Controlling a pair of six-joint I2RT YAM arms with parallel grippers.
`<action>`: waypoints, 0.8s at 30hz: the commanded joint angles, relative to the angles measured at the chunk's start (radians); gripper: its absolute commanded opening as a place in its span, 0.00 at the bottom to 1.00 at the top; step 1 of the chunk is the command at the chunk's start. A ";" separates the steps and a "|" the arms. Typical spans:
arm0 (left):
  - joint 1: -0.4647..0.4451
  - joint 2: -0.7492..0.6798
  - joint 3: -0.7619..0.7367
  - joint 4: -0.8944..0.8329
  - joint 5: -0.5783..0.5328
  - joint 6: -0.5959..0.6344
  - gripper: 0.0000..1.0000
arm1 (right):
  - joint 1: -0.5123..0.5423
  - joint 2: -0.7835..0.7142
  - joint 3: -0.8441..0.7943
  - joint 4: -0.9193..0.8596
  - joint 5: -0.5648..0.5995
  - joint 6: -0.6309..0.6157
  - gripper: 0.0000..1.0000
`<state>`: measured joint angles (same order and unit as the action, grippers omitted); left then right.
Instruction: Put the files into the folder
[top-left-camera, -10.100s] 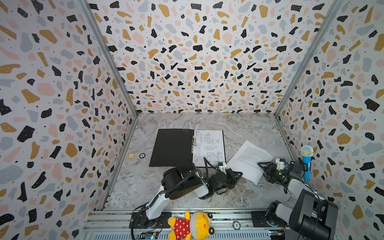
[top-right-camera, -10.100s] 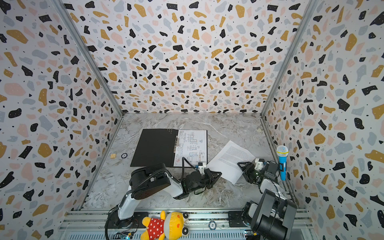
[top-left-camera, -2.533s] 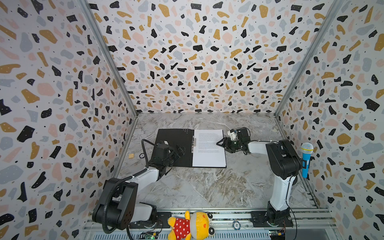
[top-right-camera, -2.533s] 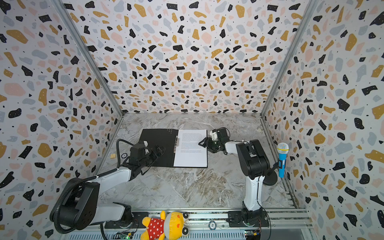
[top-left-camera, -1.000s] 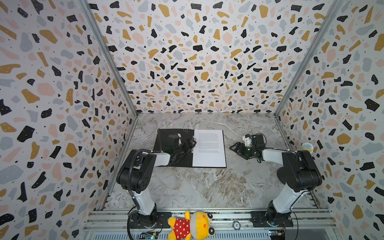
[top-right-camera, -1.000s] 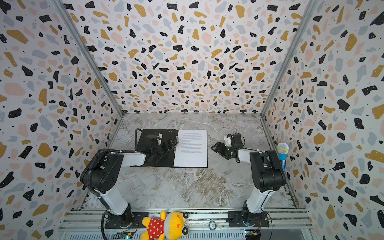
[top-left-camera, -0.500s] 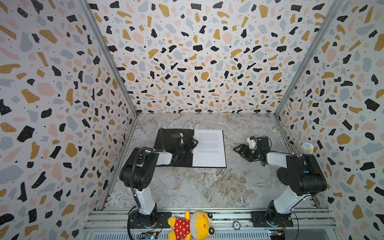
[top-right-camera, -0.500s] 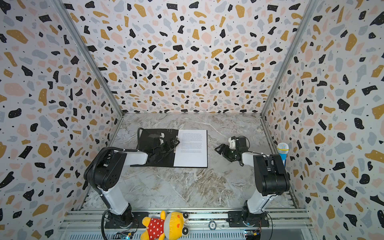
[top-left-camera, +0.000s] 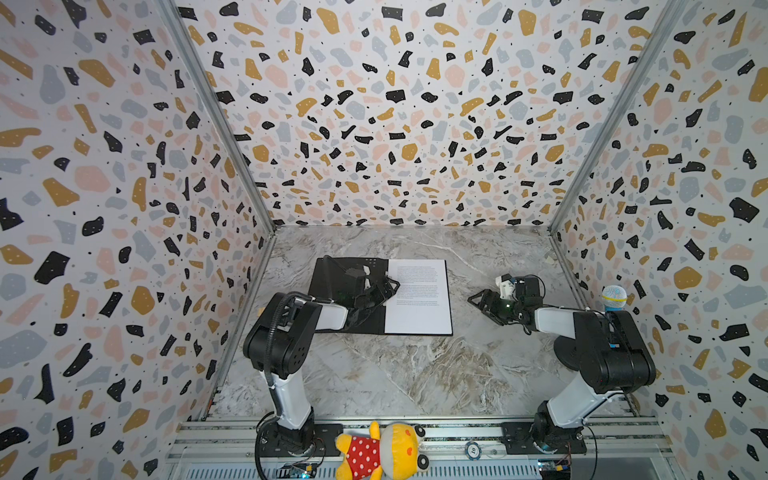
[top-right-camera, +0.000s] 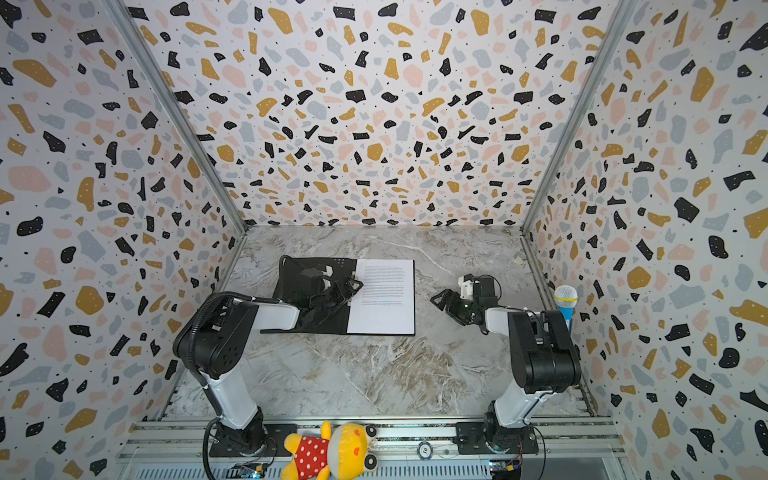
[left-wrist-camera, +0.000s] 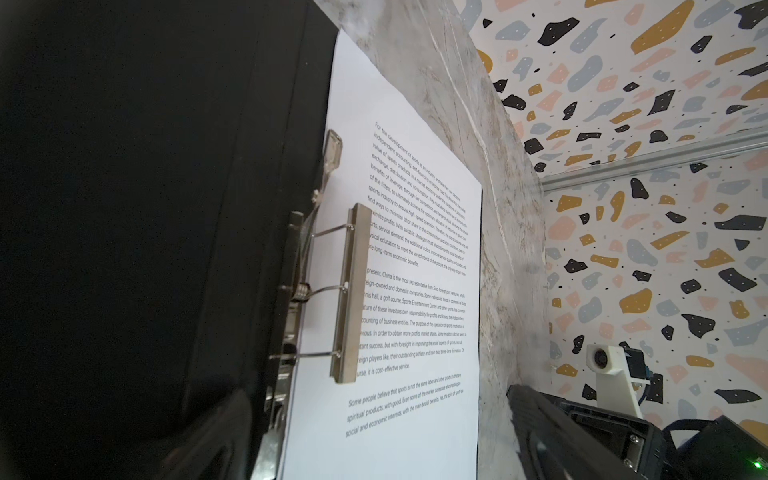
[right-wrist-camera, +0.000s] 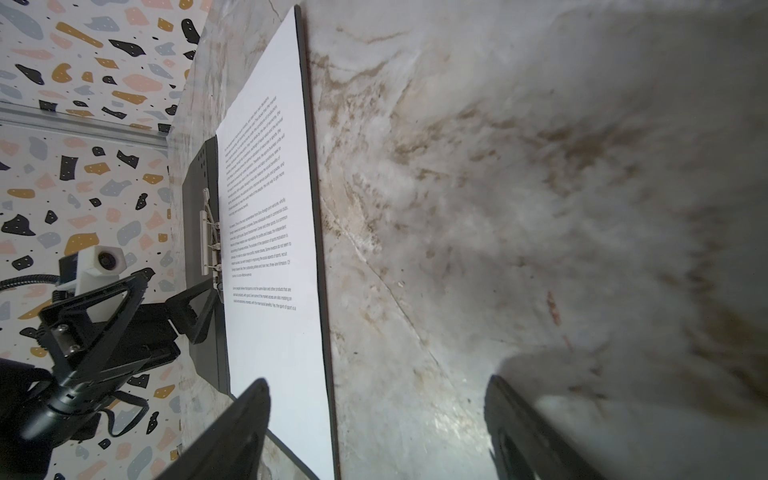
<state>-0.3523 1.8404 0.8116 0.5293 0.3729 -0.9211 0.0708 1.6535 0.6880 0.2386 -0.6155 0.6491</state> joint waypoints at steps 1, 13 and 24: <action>-0.010 0.018 0.027 0.018 -0.002 -0.006 1.00 | -0.006 -0.029 -0.018 -0.024 0.000 0.000 0.82; -0.058 0.044 0.061 0.038 -0.004 -0.020 1.00 | -0.023 -0.040 -0.042 -0.017 -0.013 -0.006 0.82; -0.147 0.094 0.116 0.064 -0.019 -0.060 1.00 | -0.073 -0.071 -0.082 -0.021 -0.032 -0.022 0.82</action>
<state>-0.4747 1.9186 0.9001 0.5518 0.3569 -0.9627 0.0132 1.6093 0.6262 0.2550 -0.6476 0.6449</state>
